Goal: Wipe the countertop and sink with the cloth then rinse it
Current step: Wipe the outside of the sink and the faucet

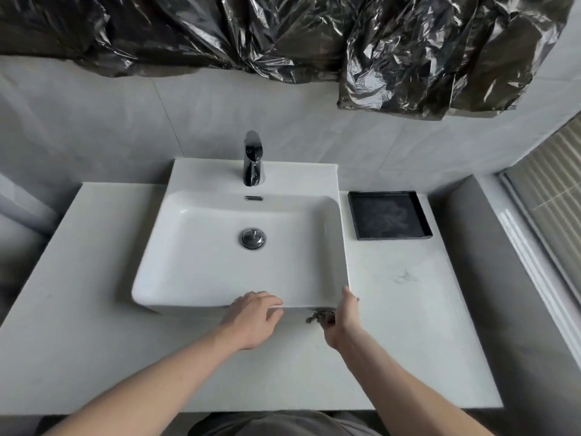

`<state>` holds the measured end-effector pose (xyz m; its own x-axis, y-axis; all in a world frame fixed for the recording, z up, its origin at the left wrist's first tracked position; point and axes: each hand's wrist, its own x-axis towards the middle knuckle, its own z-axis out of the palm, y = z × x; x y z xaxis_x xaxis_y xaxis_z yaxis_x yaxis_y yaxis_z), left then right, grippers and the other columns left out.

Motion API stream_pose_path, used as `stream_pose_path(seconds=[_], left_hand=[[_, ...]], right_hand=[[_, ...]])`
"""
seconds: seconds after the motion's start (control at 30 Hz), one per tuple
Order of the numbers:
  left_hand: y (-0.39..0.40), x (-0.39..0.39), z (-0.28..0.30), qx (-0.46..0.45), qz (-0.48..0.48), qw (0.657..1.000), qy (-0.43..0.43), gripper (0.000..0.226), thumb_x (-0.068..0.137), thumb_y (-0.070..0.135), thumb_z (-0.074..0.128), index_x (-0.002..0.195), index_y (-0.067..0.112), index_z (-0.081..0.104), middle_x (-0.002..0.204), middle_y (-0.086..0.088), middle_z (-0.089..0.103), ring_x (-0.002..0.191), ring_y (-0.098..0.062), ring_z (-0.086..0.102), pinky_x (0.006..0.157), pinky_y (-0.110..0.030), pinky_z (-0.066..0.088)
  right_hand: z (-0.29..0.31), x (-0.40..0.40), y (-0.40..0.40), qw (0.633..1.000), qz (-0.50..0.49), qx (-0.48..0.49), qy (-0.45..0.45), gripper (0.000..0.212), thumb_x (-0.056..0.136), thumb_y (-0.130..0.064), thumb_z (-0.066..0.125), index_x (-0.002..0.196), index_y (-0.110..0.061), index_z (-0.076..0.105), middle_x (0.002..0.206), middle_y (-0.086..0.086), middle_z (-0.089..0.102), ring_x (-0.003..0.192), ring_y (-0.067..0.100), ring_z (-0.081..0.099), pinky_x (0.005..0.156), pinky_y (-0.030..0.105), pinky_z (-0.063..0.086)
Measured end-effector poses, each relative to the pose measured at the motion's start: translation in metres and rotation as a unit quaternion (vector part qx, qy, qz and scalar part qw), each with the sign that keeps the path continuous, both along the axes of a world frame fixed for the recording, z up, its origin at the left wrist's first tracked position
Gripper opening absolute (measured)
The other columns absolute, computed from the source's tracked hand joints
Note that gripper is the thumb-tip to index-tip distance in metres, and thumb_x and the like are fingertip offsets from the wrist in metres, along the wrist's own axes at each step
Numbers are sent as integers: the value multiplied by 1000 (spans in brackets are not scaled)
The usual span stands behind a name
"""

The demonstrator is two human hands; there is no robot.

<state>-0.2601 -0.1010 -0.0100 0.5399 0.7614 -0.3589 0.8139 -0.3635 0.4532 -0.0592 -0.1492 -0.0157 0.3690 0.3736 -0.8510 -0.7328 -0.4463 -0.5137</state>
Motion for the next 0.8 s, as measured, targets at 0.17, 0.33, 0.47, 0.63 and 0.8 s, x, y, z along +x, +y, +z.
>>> stream_pose_path(seconds=[0.17, 0.33, 0.47, 0.63, 0.8], left_hand=[[-8, 32, -1, -1, 43, 999, 22, 38, 98, 57, 46, 121, 36, 68, 129, 19, 65, 120, -15, 56, 100, -33, 45], [-8, 38, 1, -37, 116, 992, 31, 31, 91, 68, 50, 97, 47, 71, 114, 24, 68, 111, -6, 59, 94, -30, 46], [-8, 56, 4, -27, 186, 980, 57, 48, 88, 73, 43, 73, 32, 64, 83, 15, 65, 90, -16, 60, 79, -33, 42], [-7, 79, 0, -11, 232, 966, 117, 39, 81, 71, 44, 78, 37, 64, 95, 16, 65, 103, -14, 60, 90, -37, 32], [-2, 76, -3, -41, 230, 963, 133, 38, 82, 74, 48, 83, 40, 63, 103, 19, 62, 111, -11, 55, 96, -36, 29]], right_hand=[[-5, 54, 8, 977, 198, -18, -76, 46, 95, -59, 43, 128, -33, 61, 68, 2, 50, 46, 17, 30, 46, 25, 26], [11, 65, 16, 943, 269, 82, -177, 48, 108, -52, 30, 149, -32, 45, 125, -21, 50, 123, 10, 50, 98, 30, 39], [-7, 68, -7, 911, 321, 145, -215, 28, 111, -27, 33, 131, -33, 53, 119, -30, 57, 117, -3, 53, 112, 26, 35], [-26, 77, -7, 908, 358, 143, -166, 23, 107, -40, 37, 120, -35, 55, 125, -4, 65, 106, 15, 59, 99, 38, 44], [-18, 99, 59, 919, 344, 141, -128, 35, 110, -33, 37, 139, -23, 54, 129, -5, 65, 123, 17, 60, 114, 38, 42]])
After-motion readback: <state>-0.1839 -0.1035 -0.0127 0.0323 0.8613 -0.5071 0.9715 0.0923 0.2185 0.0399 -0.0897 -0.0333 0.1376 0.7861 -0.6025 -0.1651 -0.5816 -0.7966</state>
